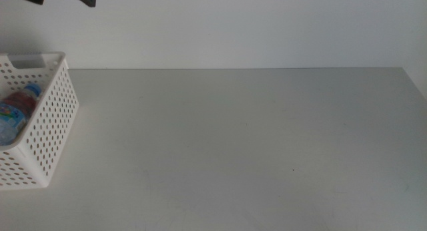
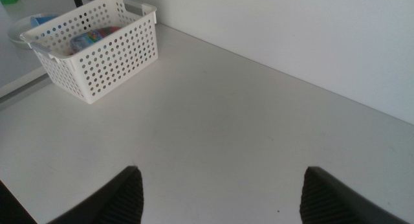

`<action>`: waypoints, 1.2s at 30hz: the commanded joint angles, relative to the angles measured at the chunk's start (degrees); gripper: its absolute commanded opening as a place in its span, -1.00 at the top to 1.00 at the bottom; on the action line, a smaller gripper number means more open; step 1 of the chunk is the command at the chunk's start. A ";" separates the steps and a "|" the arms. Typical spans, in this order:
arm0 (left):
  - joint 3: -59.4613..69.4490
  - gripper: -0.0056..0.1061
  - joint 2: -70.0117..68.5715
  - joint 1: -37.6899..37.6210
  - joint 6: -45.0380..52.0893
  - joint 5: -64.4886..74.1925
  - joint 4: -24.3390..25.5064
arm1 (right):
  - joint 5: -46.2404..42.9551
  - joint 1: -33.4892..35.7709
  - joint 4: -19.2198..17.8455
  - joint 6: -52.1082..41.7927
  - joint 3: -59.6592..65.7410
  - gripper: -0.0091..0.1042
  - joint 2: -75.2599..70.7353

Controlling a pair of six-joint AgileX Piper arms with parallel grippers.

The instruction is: Use arms to grab the bottles and put them into the dustbin to the left of the table.

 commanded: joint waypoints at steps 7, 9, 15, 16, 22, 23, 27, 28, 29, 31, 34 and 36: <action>-1.73 -0.78 -7.22 -3.50 -0.89 -6.96 0.60 | -3.67 0.15 -1.33 -0.71 -1.79 -0.25 0.43; -1.73 -0.78 -8.14 -3.50 -0.89 -7.09 0.60 | -3.67 0.15 -1.33 -0.71 -1.79 -0.25 0.43; -1.73 -0.78 -8.84 -3.50 -0.89 -9.23 0.17 | -3.67 0.15 -1.33 -0.71 -1.79 -0.25 0.43; -1.73 -0.78 -8.92 -3.50 -0.89 -9.23 0.18 | -3.67 0.15 -1.39 -0.71 -1.79 -0.25 0.43; -0.58 -0.78 -12.00 -3.50 -0.89 -11.58 -0.59 | -3.67 0.15 -1.37 -0.71 -1.79 -0.25 0.43; 0.60 -0.78 -12.98 -3.50 -0.89 -13.52 -0.59 | -3.67 0.15 -1.37 -0.71 -1.79 -0.25 0.43; 6.98 -0.78 -17.44 -3.50 -0.89 -19.60 -1.69 | -3.67 0.15 -1.37 -0.71 -1.79 -0.25 0.43; 8.65 -0.78 -18.51 -3.50 -0.89 -20.20 -1.82 | -3.67 0.15 -1.37 -0.71 -1.79 -0.25 0.43; 9.90 -0.78 -19.26 -3.50 -0.89 -20.21 -1.82 | -3.67 0.15 -1.37 -0.71 -1.79 -0.25 0.43; 12.97 -0.78 -21.23 -3.50 -0.89 -20.21 -1.02 | -3.16 0.15 -1.19 -0.71 -1.74 -0.25 0.43; 18.08 -0.78 -24.22 -3.50 -0.89 -20.69 -1.03 | -2.72 0.20 0.06 -0.71 -1.74 -0.25 0.21; 21.92 -0.78 -27.30 -3.50 -0.89 -22.53 -1.17 | -2.32 0.20 0.92 -0.71 -1.74 -0.25 -0.29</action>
